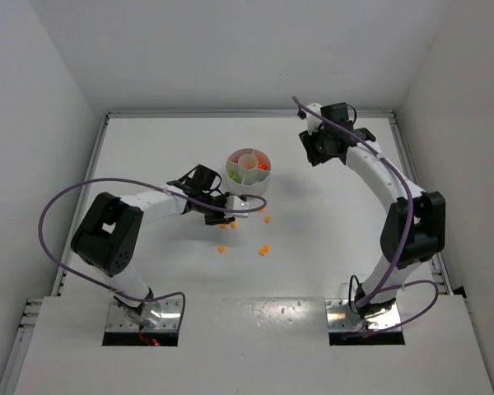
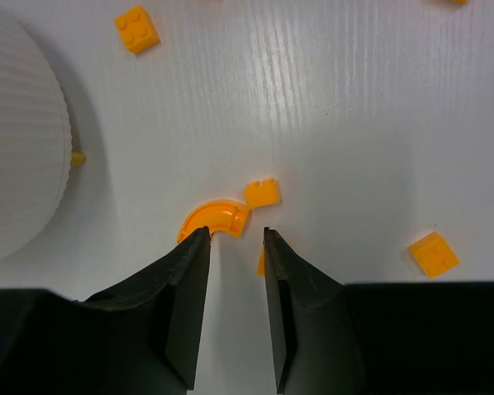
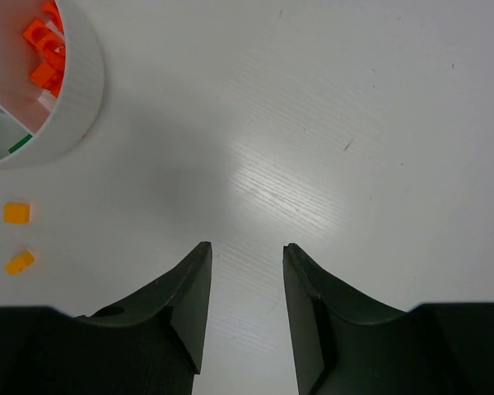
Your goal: Sort the legos into containers by color
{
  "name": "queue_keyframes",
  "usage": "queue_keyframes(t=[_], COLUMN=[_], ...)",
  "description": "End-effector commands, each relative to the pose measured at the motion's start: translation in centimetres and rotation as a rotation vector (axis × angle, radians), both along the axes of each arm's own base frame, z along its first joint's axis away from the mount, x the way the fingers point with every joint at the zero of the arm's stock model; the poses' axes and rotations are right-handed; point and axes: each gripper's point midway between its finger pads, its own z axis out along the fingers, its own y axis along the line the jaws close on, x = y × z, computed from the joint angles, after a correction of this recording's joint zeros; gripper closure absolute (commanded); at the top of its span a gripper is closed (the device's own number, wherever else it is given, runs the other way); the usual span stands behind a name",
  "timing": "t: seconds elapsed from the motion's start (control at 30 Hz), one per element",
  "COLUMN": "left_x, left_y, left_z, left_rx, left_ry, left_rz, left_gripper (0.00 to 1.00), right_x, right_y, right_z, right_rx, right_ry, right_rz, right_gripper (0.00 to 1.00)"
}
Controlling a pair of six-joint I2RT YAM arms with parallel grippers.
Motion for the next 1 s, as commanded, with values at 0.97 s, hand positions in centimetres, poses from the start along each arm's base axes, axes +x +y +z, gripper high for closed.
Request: queue_keyframes(t=[0.97], left_x=[0.9], left_y=[-1.8], left_z=[-1.7], left_rx=[0.103], left_ry=[-0.032], left_rz=[-0.042], left_gripper=[0.66], right_x=[1.0], right_y=[0.4], right_z=[0.8], right_rx=[0.032], right_ry=[-0.018], right_rz=[-0.003], right_gripper=[0.59])
